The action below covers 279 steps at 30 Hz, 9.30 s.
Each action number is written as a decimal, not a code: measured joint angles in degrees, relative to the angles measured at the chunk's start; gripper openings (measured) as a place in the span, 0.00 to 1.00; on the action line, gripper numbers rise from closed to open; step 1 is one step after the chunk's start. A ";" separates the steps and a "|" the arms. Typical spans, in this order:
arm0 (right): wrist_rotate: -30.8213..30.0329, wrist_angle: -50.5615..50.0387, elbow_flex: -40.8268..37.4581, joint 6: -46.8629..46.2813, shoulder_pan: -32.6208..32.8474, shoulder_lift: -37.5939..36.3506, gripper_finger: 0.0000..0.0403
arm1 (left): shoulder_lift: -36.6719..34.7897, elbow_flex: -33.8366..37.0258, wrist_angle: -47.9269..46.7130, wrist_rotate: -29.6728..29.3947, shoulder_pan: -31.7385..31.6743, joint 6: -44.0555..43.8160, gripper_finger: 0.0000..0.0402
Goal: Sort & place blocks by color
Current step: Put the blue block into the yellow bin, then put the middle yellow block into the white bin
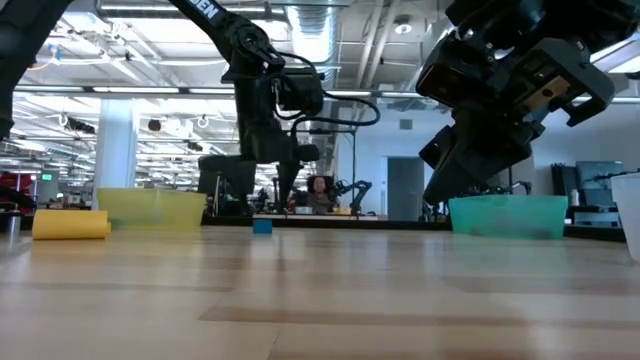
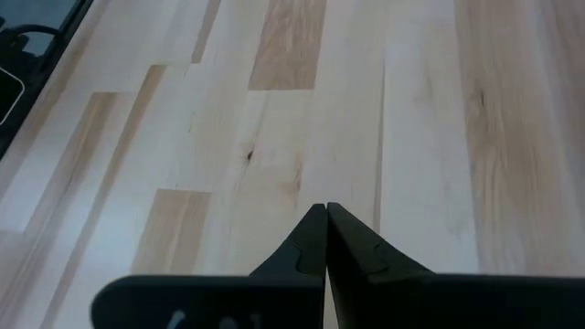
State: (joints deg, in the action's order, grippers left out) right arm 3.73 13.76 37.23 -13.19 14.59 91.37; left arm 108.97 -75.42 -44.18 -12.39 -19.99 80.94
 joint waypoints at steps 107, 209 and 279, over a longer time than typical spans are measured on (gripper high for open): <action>-0.79 10.12 0.26 -3.48 -2.60 0.24 0.06 | -28.21 23.21 5.29 -4.53 -26.63 -78.74 0.52; 14.84 -12.04 88.28 22.17 -15.26 64.67 0.70 | -41.44 46.51 7.73 -12.49 52.96 -152.53 0.50; -32.33 -70.57 27.19 -61.47 25.68 -10.48 0.29 | -46.10 40.22 56.91 -32.02 27.70 -85.68 0.50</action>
State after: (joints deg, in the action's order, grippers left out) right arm -28.60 -56.81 64.42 -74.66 40.27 80.90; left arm 62.87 -35.20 12.73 -44.41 7.71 -4.74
